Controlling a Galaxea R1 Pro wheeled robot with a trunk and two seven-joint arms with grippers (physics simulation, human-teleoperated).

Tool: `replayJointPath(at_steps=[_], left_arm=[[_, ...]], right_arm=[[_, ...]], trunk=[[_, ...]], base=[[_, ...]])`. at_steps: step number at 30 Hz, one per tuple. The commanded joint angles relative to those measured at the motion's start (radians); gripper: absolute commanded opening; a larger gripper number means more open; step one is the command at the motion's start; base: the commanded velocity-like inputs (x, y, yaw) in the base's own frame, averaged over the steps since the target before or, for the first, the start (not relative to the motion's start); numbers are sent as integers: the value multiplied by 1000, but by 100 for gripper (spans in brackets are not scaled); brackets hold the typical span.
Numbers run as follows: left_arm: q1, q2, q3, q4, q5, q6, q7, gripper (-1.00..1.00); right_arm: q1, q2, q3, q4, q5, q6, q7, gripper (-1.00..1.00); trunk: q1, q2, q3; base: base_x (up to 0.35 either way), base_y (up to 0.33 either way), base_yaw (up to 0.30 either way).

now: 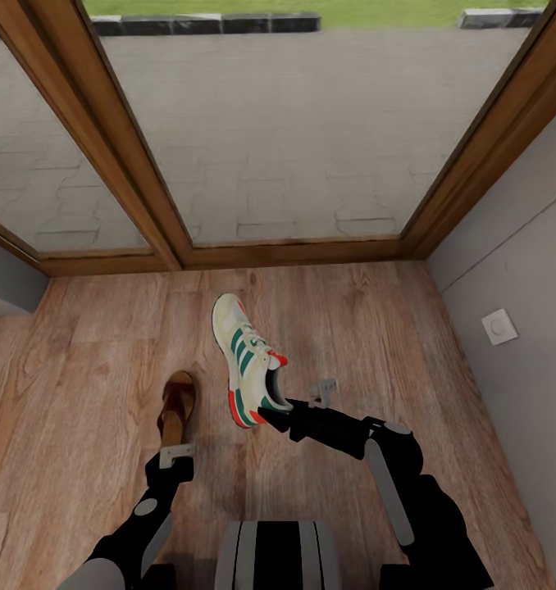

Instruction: Pick up the two gym shoes and the two sandals from the corridor floor and place them onto the hallstand (shoe rack) in the corridor, making sure they are on the rack and not on the floor. Arrange them so the two gym shoes are next to each other and the two sandals are next to each other.

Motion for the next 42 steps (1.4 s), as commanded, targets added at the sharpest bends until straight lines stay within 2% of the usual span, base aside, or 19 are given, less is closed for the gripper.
replayJointPath(at_steps=[1,15,35,37,39,42], left_arm=[[0,-1,4,0,-6,-2,1,-100],[2,-1,5,0,-6,-2,0,-100],[0,5,6,0,-5,-2,0,-100],[1,8,6,-1,-3,-2,0,-100],[4,30,7,-4,4,-2,0,-100],[4,34,8,-4,4,-2,0,-100]], right_arm=[[0,0,-1,0,-5,7,-1,-100],[0,0,0,0,-5,7,-1,-100],[0,0,0,0,-6,4,0,-100],[0,0,0,0,-5,5,0,-100],[0,0,-1,-1,-5,5,-1,-100],[0,0,-1,0,-5,5,-1,-100]], trunk=[[0,0,0],[0,0,0],[-9,4,77],[-10,5,85],[-11,5,92],[-12,6,104]], base=[[0,0,0],[0,0,0],[0,0,0],[0,0,0],[0,0,0],[0,0,0]])
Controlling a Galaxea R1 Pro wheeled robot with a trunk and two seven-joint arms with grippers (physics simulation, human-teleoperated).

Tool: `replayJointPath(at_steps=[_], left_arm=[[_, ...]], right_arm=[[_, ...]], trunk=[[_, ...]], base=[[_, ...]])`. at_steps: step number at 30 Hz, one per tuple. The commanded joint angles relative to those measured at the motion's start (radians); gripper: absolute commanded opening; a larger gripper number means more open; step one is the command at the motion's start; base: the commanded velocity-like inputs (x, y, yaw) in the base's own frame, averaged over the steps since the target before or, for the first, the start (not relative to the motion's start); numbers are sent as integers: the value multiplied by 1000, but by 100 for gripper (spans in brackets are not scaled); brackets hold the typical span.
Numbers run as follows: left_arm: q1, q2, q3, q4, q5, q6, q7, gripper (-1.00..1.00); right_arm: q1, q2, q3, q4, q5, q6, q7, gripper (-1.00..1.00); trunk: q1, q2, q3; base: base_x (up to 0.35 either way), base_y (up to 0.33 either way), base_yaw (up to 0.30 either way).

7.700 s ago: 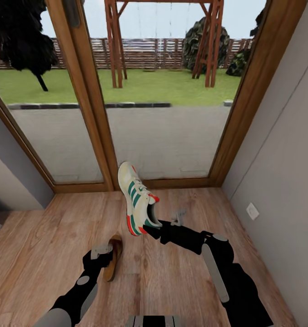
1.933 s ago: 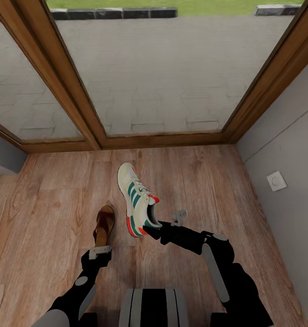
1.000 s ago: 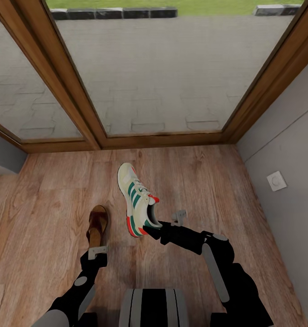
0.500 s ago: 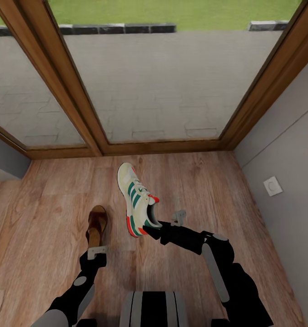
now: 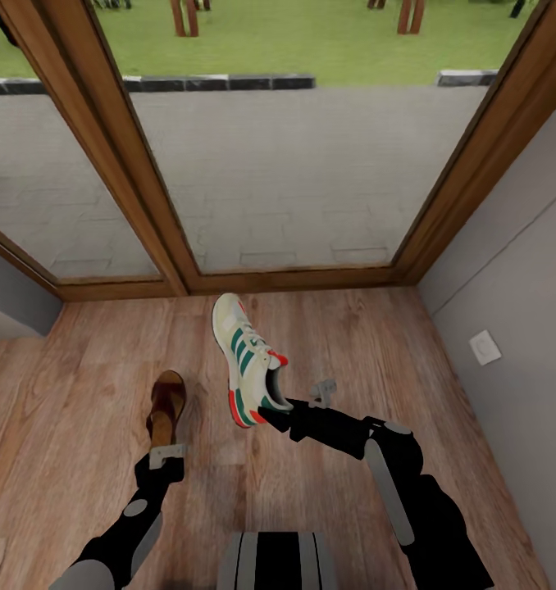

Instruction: Pick up the two gym shoes and the two sandals from the corridor floor and place them onto the hallstand (shoe rack) in the corridor, making sure they are on the rack and not on the floor. Arrange them so the two gym shoes are next to each other and the two sandals are next to each other.

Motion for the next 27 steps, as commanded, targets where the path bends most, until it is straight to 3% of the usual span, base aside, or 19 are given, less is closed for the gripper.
replayJointPath(at_steps=[1,9,16,22,27], left_arm=[[0,15,1,1,-2,-2,2,-100],[3,57,9,1,10,-1,4,-100],[17,103,46,3,30,-1,1,-100],[28,152,72,10,41,-1,-8,-100],[43,163,76,15,51,-2,-11,-100]], right_arm=[[0,0,-2,0,-2,5,1,-100],[0,0,3,1,0,5,-1,-100],[2,-12,1,6,7,-1,-3,-100],[3,-58,-2,6,8,-39,-4,-100],[6,-113,-30,16,23,-96,-21,-100]], trunk=[[-1,0,4],[-4,2,47],[-7,4,85],[-10,5,117],[-12,6,145]], base=[[0,0,-41],[0,0,-82],[0,0,-79],[0,0,-18],[0,0,-3]])
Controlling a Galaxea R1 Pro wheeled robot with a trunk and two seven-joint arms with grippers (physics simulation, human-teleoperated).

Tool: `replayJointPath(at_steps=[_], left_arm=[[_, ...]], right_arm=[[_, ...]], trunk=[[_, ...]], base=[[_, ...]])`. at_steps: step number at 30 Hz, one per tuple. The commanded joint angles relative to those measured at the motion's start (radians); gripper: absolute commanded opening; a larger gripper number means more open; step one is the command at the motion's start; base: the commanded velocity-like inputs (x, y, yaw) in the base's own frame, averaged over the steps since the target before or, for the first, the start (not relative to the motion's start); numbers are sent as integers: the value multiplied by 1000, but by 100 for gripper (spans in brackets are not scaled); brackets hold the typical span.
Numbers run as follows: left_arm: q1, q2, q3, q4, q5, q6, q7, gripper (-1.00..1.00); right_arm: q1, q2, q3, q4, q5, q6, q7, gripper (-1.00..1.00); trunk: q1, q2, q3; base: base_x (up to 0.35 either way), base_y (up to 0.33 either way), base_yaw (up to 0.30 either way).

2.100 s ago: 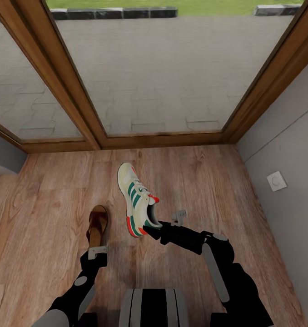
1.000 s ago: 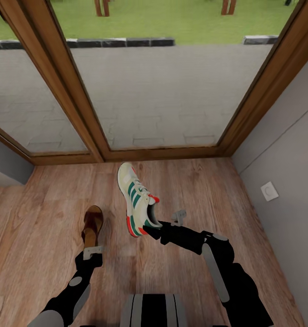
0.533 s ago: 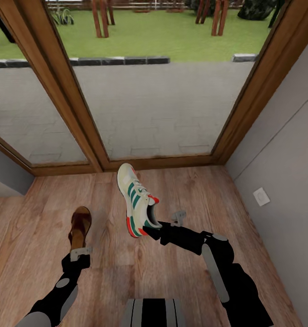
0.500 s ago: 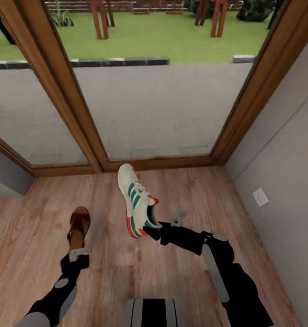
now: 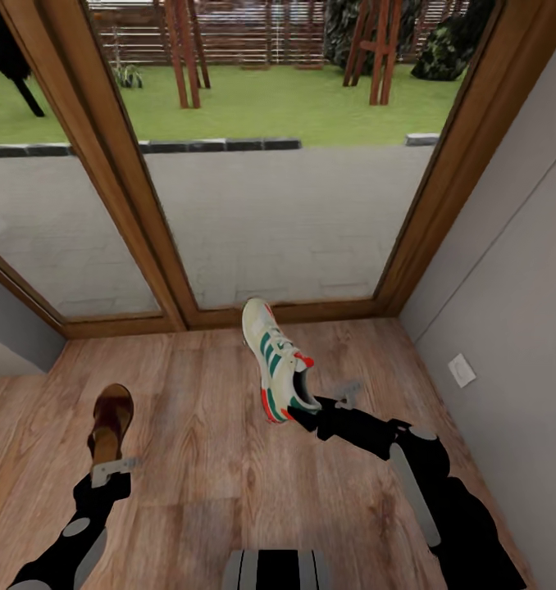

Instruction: Pick up the two gym shoes and the two sandals from the corridor floor and place them onto the hallstand (shoe rack) in the corridor, making sure they are on the rack and not on the floor. Arrange them so the two gym shoes are next to each other and the two sandals are next to each other.

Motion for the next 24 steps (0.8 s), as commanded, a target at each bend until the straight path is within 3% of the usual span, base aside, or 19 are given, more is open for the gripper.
replayJointPath(at_steps=[1,4,5,7,9,10,11,12,13,14,15,17,20,24], left_arm=[[3,0,0,-1,2,-3,0,-100],[27,-3,-1,-11,5,-5,-7,-100],[43,-8,0,-12,6,-22,-36,-100],[68,-10,1,-10,12,-55,-85,-100],[120,-12,2,-4,60,-107,-147,-100],[127,-12,2,-4,67,-110,-151,-100],[145,-13,2,-3,80,-115,-155,-100],[175,-16,1,-2,91,-135,-159,-100],[182,-18,1,-2,93,-146,-160,-100],[202,-22,1,-1,98,-188,-161,-100],[213,-25,1,0,100,-210,-161,-100],[223,-28,1,-2,101,-226,-161,-100],[242,-34,1,-7,102,-252,-162,-100],[261,-38,0,-10,103,-260,-162,-100]], right_arm=[[0,-8,-4,3,-5,-2,-12,-100],[17,-38,-32,49,34,-80,-110,-100],[38,-52,-55,97,53,-142,-173,-100],[68,-60,-73,151,66,-210,-211,-100],[130,-65,-85,306,102,-433,-302,-100],[135,-65,-85,327,106,-467,-318,-100],[148,-64,-85,385,120,-550,-362,-100],[167,-60,-84,489,144,-679,-437,-100],[172,-59,-84,520,152,-719,-458,-100],[180,-55,-83,614,175,-840,-517,-100],[184,-53,-83,669,186,-912,-547,-100],[186,-51,-82,723,193,-981,-573,-100],[189,-47,-83,867,201,-1144,-623,-100],[191,-47,-85,960,202,-1217,-641,-100]], trunk=[[-1,0,5],[-2,1,21],[-2,1,27],[-3,1,38],[-4,2,48],[-5,2,54],[-5,2,59],[-6,3,65],[-6,3,70],[-6,3,76],[-7,3,81],[-8,4,92],[-9,4,108],[-11,5,130]], base=[[0,0,-1],[0,0,0],[0,0,0],[0,0,0],[0,0,0],[0,0,0],[0,0,0],[0,0,0],[0,0,0],[0,0,0],[0,0,0],[0,0,0],[0,0,0],[0,0,0]])
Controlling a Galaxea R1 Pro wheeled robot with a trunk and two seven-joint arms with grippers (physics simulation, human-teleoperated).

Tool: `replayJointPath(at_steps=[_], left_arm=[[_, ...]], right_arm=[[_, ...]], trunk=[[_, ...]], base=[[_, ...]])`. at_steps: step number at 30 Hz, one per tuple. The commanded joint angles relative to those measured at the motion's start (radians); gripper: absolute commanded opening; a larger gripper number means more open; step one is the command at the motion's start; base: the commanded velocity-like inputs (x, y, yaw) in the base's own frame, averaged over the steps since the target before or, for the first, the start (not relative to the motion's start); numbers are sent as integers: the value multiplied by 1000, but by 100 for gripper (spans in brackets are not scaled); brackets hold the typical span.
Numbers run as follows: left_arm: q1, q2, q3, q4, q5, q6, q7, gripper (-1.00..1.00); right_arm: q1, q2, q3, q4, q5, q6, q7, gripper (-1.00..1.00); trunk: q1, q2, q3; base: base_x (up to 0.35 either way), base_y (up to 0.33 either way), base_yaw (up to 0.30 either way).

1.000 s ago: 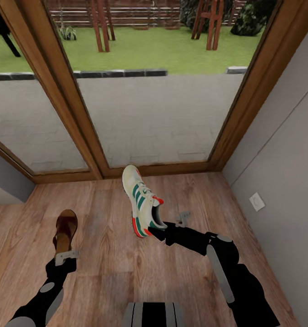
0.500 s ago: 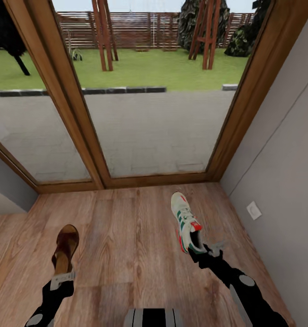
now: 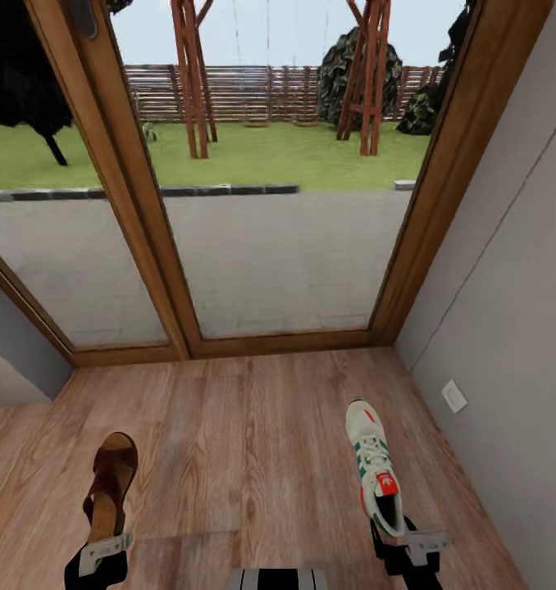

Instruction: Pick up the two gym shoes and the two sandals from the corridor floor and place them onto the hallstand (shoe rack) in the corridor, making sure they are on the rack and not on the floor. Arrange them so the two gym shoes are next to each other and the two sandals are next to each other.

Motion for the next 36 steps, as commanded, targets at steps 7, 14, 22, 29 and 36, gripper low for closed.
replayJointPath(at_steps=[7,14,22,29,36], left_arm=[[16,-4,0,5,6,-4,-6,-100],[18,-16,1,13,6,-4,-6,-100],[18,-18,1,14,6,-4,-6,-100],[18,-18,1,14,6,-5,-6,-100],[18,-19,1,14,6,-4,-6,-100]], right_arm=[[0,-5,-1,88,-3,-25,-8,-100],[0,-9,-2,122,-4,-26,-8,-100],[0,-8,-2,136,-4,-26,-8,-100],[0,-7,-2,137,-4,-26,-9,-100],[0,-7,-3,137,-4,-26,-8,-100]], trunk=[[-3,1,38],[-6,3,76],[-20,25,117],[-47,74,150],[-66,109,176]], base=[[0,0,0],[0,0,0],[0,0,0],[0,0,0],[0,0,0]])
